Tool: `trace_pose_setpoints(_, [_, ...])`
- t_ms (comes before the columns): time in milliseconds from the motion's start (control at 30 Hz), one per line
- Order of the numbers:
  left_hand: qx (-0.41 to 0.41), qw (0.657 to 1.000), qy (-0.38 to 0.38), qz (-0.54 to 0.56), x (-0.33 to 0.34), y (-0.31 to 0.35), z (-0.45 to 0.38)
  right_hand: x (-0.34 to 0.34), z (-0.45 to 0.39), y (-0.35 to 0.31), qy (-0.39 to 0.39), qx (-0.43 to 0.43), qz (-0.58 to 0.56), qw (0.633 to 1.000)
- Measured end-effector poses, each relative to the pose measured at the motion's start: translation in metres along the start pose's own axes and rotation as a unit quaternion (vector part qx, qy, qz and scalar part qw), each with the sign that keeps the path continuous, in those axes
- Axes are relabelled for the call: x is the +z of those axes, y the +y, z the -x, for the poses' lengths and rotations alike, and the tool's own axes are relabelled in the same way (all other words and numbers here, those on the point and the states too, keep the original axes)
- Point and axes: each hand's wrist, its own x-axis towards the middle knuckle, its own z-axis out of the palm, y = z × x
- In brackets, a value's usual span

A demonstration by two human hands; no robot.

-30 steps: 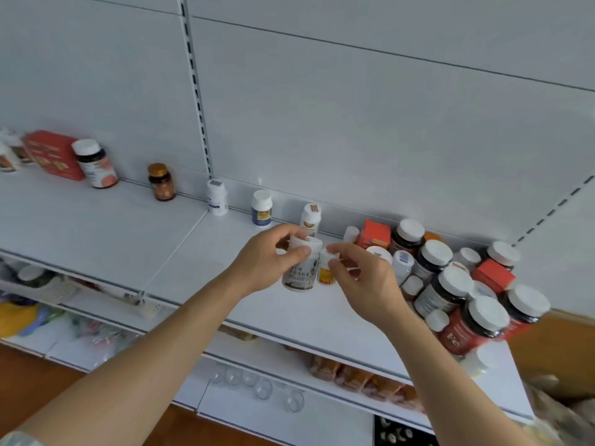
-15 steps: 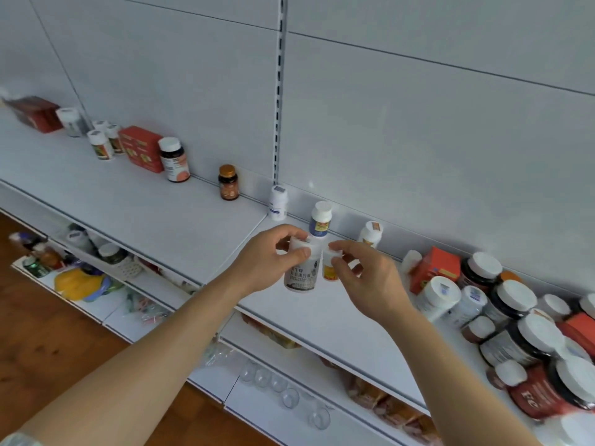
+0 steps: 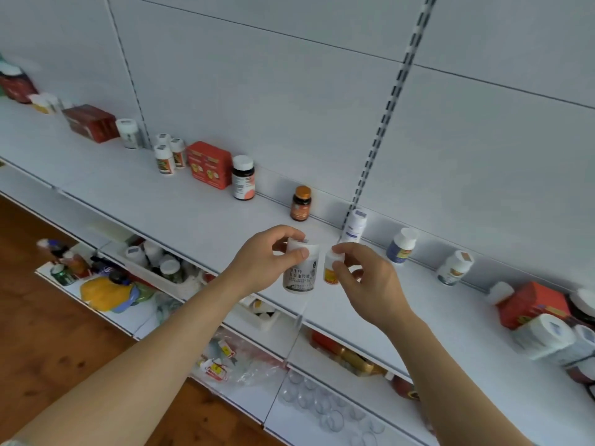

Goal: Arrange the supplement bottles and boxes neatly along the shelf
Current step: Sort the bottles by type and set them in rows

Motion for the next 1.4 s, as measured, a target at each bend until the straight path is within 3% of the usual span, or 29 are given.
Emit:
trace_pose_setpoints(933, [-0.092, 0.983, 0.156, -0.018, -0.288, -0.134, -0.090, 0.270, -0.244, -0.115, -0.123, -0.121, -0.074, 0.982])
trace_pose_setpoints(1200, [-0.068, 0.988, 0.139, -0.024, -0.398, -0.189, -0.108, 0.359, -0.286, -0.183, -0.098, -0.119, -0.050, 0.987])
trace_pose_setpoints(1400, [-0.037, 0.994, 0.084, -0.054, -0.479, -0.215, -0.130, 0.415, -0.306, -0.228, -0.065, -0.090, -0.033, 0.993])
